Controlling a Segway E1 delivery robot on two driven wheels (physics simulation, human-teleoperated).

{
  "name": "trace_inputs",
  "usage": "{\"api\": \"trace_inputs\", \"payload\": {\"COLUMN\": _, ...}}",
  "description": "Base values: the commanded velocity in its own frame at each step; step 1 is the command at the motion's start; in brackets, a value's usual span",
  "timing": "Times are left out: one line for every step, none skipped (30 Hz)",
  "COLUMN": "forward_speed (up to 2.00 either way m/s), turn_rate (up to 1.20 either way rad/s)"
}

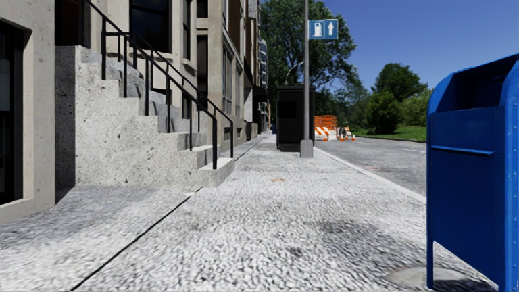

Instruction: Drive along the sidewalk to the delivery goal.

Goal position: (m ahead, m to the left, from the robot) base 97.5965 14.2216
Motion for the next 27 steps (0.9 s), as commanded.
{"api": "trace_inputs", "payload": {"forward_speed": 2.0, "turn_rate": 0.0}}
{"api": "trace_inputs", "payload": {"forward_speed": 2.0, "turn_rate": 0.0}}
{"api": "trace_inputs", "payload": {"forward_speed": 2.0, "turn_rate": 0.0}}
{"api": "trace_inputs", "payload": {"forward_speed": 2.0, "turn_rate": 0.0}}
{"api": "trace_inputs", "payload": {"forward_speed": 2.0, "turn_rate": 0.0}}
{"api": "trace_inputs", "payload": {"forward_speed": 2.0, "turn_rate": 0.0}}
{"api": "trace_inputs", "payload": {"forward_speed": 2.0, "turn_rate": 0.0}}
{"api": "trace_inputs", "payload": {"forward_speed": 2.0, "turn_rate": 0.0}}
{"api": "trace_inputs", "payload": {"forward_speed": 2.0, "turn_rate": 0.0}}
{"api": "trace_inputs", "payload": {"forward_speed": 2.0, "turn_rate": 0.0}}
{"api": "trace_inputs", "payload": {"forward_speed": 2.0, "turn_rate": 0.0}}
{"api": "trace_inputs", "payload": {"forward_speed": 2.0, "turn_rate": 0.0}}
{"api": "trace_inputs", "payload": {"forward_speed": 2.0, "turn_rate": 0.0}}
{"api": "trace_inputs", "payload": {"forward_speed": 2.0, "turn_rate": 0.0}}
{"api": "trace_inputs", "payload": {"forward_speed": 2.0, "turn_rate": 0.0}}
{"api": "trace_inputs", "payload": {"forward_speed": 2.0, "turn_rate": 0.0}}
{"api": "trace_inputs", "payload": {"forward_speed": 2.0, "turn_rate": 0.0}}
{"api": "trace_inputs", "payload": {"forward_speed": 2.0, "turn_rate": 0.0}}
{"api": "trace_inputs", "payload": {"forward_speed": 2.0, "turn_rate": 0.0}}
{"api": "trace_inputs", "payload": {"forward_speed": 2.0, "turn_rate": -0.11}}
{"api": "trace_inputs", "payload": {"forward_speed": 2.0, "turn_rate": -0.11}}
{"api": "trace_inputs", "payload": {"forward_speed": 2.0, "turn_rate": -0.22}}
{"api": "trace_inputs", "payload": {"forward_speed": 2.0, "turn_rate": -0.26}}
{"api": "trace_inputs", "payload": {"forward_speed": 2.0, "turn_rate": -0.27}}
{"api": "trace_inputs", "payload": {"forward_speed": 2.0, "turn_rate": -0.27}}
{"api": "trace_inputs", "payload": {"forward_speed": 2.0, "turn_rate": -0.27}}
{"api": "trace_inputs", "payload": {"forward_speed": 2.0, "turn_rate": -0.27}}
